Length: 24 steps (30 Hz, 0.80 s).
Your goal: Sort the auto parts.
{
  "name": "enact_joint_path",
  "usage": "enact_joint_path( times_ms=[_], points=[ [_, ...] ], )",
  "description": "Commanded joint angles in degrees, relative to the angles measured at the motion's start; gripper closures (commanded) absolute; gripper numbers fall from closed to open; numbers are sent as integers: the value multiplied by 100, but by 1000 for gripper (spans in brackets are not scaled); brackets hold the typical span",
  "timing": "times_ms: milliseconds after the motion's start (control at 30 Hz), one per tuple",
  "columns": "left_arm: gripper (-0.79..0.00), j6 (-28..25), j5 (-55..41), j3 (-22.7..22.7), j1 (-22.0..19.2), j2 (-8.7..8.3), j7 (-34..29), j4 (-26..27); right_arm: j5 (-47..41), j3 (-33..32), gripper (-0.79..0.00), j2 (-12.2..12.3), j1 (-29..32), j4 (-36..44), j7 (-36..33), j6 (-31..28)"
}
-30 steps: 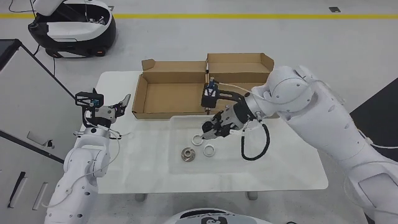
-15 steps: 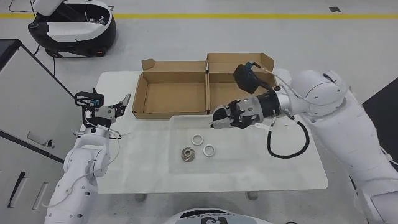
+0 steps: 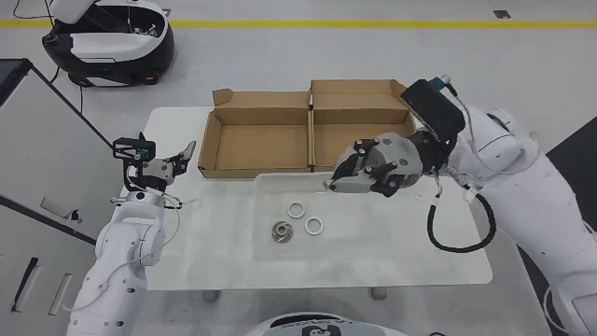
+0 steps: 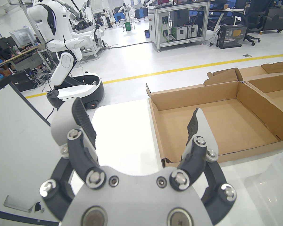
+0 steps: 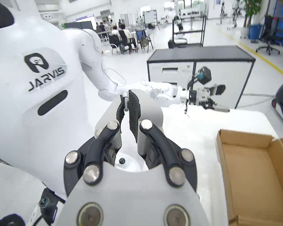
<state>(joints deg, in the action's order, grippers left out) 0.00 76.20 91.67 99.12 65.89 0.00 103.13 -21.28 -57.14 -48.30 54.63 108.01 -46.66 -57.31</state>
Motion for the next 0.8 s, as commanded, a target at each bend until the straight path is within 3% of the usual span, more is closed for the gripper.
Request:
enact_joint_path(
  times_ms=[0, 233, 767],
  points=[
    [-785, 0, 0, 0, 0, 0, 0, 0, -156, 34, 0, 54, -116, 70, 36, -69],
    [-785, 0, 0, 0, 0, 0, 0, 0, -709, -113, 0, 75, -306, 303, 36, -69],
    [-785, 0, 0, 0, 0, 0, 0, 0, -734, -166, 0, 51, -346, 338, 66, -37]
  ],
)
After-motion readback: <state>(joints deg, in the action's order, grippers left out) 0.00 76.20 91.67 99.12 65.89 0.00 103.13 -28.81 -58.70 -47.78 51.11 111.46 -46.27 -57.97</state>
